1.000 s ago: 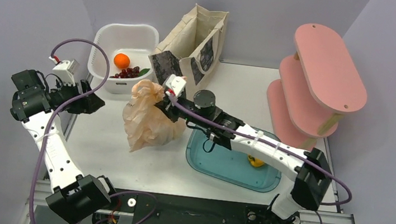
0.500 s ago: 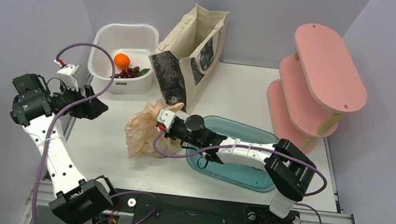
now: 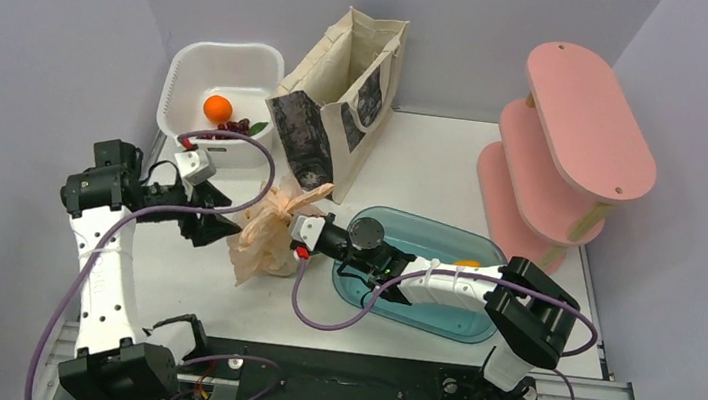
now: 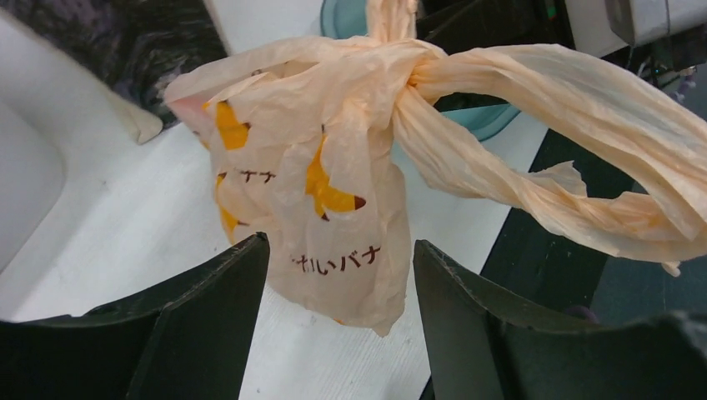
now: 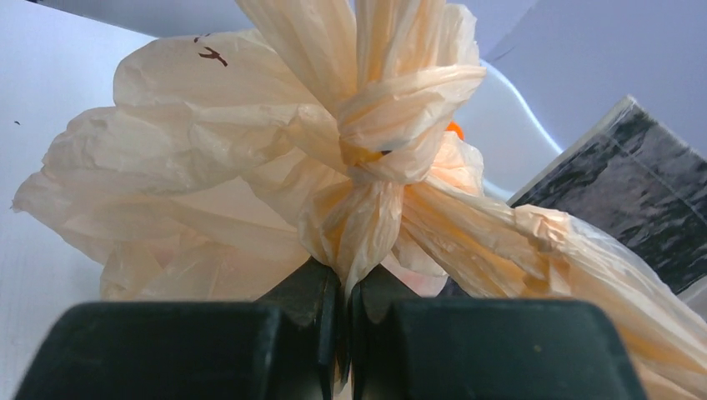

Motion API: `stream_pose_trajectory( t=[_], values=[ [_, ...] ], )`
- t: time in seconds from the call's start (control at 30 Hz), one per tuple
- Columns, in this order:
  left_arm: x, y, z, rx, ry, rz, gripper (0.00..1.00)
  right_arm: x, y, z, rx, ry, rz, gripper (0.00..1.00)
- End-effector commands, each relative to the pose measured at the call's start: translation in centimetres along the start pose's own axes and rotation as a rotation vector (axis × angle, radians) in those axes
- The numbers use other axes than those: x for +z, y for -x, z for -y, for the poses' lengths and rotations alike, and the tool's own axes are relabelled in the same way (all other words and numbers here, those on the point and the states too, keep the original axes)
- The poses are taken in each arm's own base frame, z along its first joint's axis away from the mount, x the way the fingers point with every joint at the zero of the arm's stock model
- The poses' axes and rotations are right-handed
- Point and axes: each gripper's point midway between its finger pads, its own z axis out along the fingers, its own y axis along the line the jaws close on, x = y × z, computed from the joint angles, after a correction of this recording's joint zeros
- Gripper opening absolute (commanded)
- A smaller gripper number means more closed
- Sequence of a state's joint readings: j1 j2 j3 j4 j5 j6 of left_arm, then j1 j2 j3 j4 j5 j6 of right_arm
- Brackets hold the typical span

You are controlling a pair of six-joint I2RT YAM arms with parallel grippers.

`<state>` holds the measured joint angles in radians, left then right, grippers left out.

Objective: Untie the knot of the grocery bags and take out the mixed food

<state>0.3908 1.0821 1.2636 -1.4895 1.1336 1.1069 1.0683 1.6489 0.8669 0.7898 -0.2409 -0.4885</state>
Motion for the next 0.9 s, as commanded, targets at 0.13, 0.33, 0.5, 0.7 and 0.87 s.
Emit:
stream_pose_trajectory(
  t=[0.13,0.33,0.5,0.7,0.87],
  values=[
    [4.1,2.8,0.2,0.229,-0.057,0.033,0.63,-0.1,5.1,0.5,-0.071,0.064,0.171,0.00],
    [6.8,1.6,-0.3,0.242,-0.016,-0.021,0.50,-0.1,5.3,0.5,-0.056,0.101,0.160,0.00],
    [6.7,-0.7,-0.9,0.151,0.042,-0.072,0.00,-0.6,4.3,1.2,-0.033,0.101,0.120,0.00],
    [2.1,-1.0,-4.8,0.037,0.294,0.066,0.00,-2.6,2.4,2.7,-0.025,0.098,0.055,0.00],
    [0.0,-1.6,-5.3,-0.014,0.338,0.119,0.00,-4.4,0.7,3.3,-0.006,0.100,-0.008,0.00]
  ],
)
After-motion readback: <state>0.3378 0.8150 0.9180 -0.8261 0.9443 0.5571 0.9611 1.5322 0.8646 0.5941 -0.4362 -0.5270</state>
